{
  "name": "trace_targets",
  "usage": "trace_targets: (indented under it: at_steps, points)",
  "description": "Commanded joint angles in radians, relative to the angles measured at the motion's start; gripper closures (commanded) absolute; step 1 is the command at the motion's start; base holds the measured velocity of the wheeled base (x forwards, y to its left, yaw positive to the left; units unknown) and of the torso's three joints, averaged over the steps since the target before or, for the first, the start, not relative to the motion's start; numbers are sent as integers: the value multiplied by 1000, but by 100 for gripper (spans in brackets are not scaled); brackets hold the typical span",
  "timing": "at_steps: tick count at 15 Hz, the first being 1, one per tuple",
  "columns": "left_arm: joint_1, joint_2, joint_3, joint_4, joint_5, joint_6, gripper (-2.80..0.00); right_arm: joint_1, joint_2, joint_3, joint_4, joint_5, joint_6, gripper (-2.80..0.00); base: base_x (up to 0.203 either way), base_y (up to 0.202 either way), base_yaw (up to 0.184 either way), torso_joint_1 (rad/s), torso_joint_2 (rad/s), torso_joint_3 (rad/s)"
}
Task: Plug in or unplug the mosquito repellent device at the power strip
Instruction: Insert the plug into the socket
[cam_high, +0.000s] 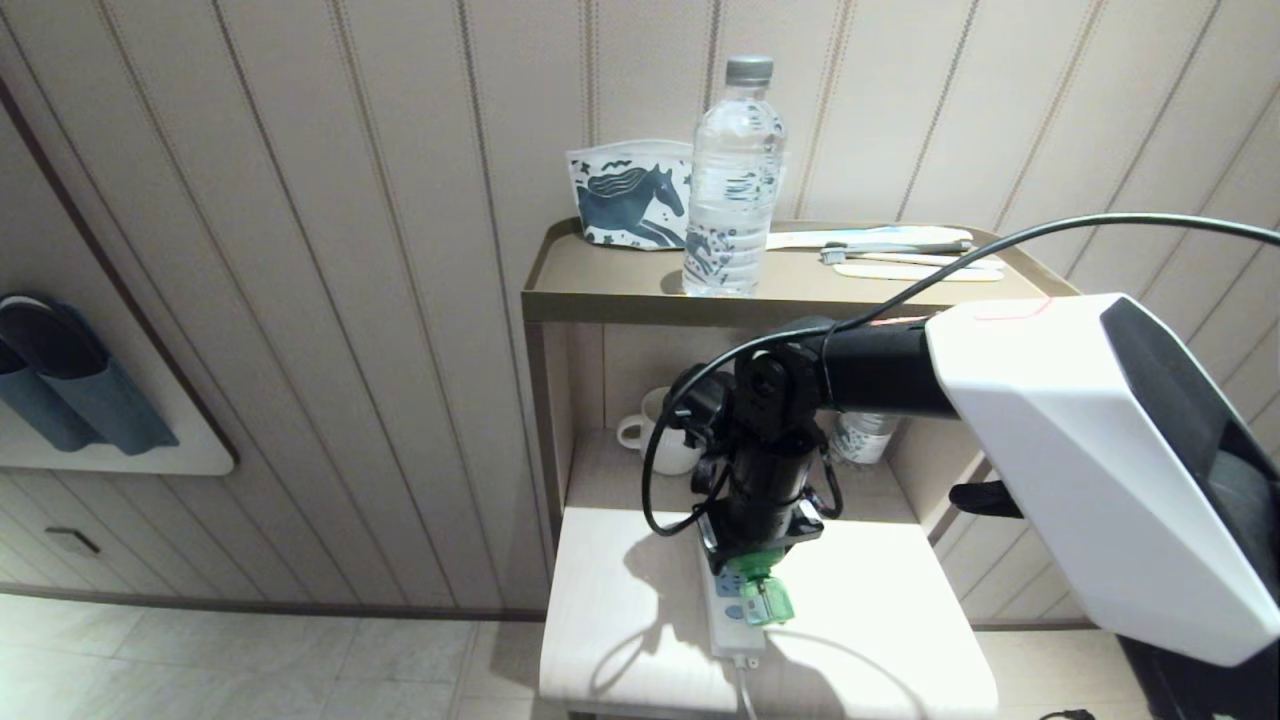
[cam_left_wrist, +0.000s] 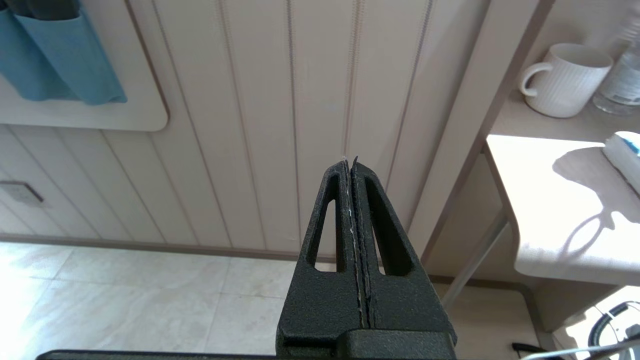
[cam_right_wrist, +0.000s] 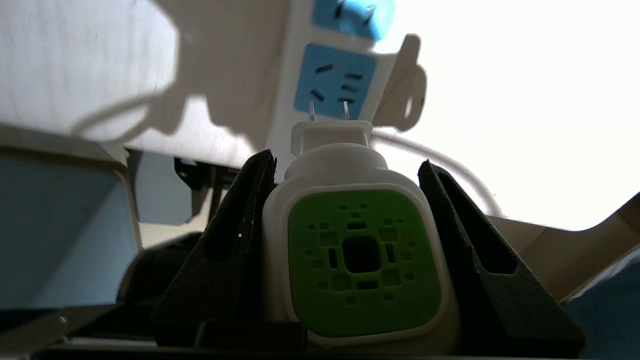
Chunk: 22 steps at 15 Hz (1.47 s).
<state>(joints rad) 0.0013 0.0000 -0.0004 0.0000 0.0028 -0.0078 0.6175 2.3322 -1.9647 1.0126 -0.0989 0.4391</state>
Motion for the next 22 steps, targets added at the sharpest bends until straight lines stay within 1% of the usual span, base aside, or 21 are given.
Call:
trace_targets:
  at_steps: [1, 3, 15, 19, 22]
  points:
    - [0, 2, 0, 0, 0, -1, 0, -13, 6, 0, 9, -2, 30, 0, 0, 0, 0, 0, 0, 0]
    - [0, 2, 0, 0, 0, 0, 0, -23, 5, 0, 9, -2, 52, 0, 0, 0, 0, 0, 0, 0]
    - [0, 2, -1, 2, 0, 0, 0, -8, -4, 1, 34, -2, 50, 0, 0, 0, 0, 0, 0, 0]
    - [0, 2, -1, 1, 0, 0, 0, -7, -2, 1, 47, -2, 53, 0, 174, 0, 7, 2, 4, 2]
    - [0, 2, -1, 0, 0, 0, 0, 2, -1, 3, 61, -1, 56, 0, 31, 0, 2, 5, 2, 2]
